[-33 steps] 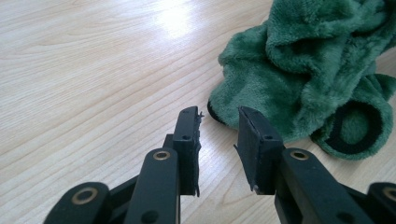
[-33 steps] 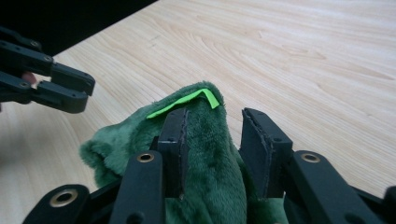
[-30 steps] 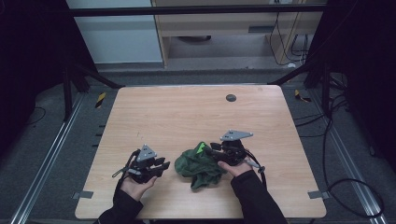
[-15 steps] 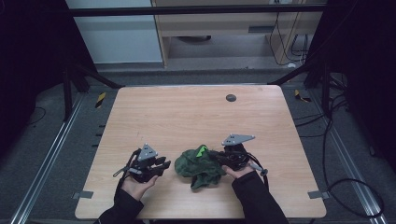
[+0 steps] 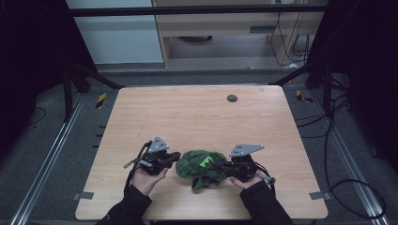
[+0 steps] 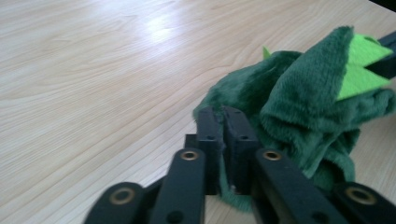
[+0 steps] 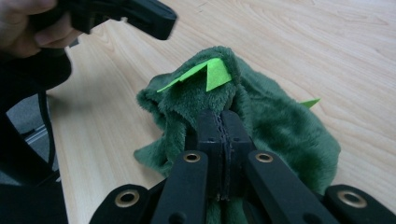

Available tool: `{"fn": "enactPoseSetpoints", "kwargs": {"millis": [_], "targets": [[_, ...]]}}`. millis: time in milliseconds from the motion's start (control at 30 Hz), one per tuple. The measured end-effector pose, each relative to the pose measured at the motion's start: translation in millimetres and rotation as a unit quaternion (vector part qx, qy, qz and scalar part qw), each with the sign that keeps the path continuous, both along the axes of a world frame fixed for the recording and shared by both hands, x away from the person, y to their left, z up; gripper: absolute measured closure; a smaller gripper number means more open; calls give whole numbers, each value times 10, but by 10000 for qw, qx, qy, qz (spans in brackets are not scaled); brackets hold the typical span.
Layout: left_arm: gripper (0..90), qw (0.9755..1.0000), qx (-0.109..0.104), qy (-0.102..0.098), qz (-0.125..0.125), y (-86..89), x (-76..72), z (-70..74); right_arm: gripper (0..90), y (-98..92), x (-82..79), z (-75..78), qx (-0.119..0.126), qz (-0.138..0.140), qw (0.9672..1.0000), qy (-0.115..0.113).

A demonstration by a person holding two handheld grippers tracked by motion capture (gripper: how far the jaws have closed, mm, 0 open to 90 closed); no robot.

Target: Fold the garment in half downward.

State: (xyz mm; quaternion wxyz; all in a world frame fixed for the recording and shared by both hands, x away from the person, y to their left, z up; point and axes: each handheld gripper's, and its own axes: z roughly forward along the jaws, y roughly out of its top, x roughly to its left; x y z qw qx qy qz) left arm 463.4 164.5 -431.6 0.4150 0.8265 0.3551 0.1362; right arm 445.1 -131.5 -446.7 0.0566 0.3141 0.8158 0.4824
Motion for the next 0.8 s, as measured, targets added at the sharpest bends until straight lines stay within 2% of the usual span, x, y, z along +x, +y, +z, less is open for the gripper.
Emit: {"fn": "enactPoseSetpoints", "kwargs": {"millis": [33,200,367,500,800], "targets": [[897,9999,16,49,-86,-79,35,-21,887,-5,-19,-4,-8,9,10000,24],[899,9994,25,144,-300,-257,121,-69,886,-8,-43,-29,-23,51,10000,35],[898,9982,-29,274,-534,-364,155,-90,886,2,-58,-41,-37,82,9999,64],[898,9969,14,354,-702,-369,83,-86,882,-6,-86,-57,-95,84,9999,76],[898,9936,172,436,-1027,-283,-191,-151,862,-56,-146,-93,-90,7,9999,90]]}}
